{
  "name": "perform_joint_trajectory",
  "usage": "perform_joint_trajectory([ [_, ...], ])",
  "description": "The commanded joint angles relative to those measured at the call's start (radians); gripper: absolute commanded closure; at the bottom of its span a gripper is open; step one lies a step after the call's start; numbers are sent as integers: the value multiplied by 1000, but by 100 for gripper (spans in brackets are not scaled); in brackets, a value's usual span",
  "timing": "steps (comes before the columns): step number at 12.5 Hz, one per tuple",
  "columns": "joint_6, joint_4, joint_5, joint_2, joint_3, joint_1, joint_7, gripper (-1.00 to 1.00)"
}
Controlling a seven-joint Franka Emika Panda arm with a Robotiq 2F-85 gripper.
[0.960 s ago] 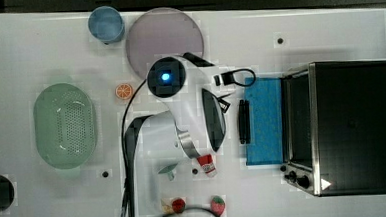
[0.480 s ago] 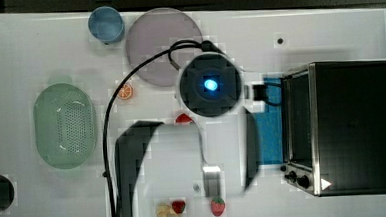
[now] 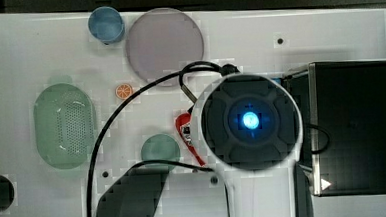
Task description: Flap open oven.
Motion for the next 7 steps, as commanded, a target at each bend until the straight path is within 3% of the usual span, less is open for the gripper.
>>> perform_joint_trajectory([
  [1, -9, 24, 16, 7, -6, 1, 65, 65],
  [7, -8, 22, 16, 25, -4, 1, 65, 65],
])
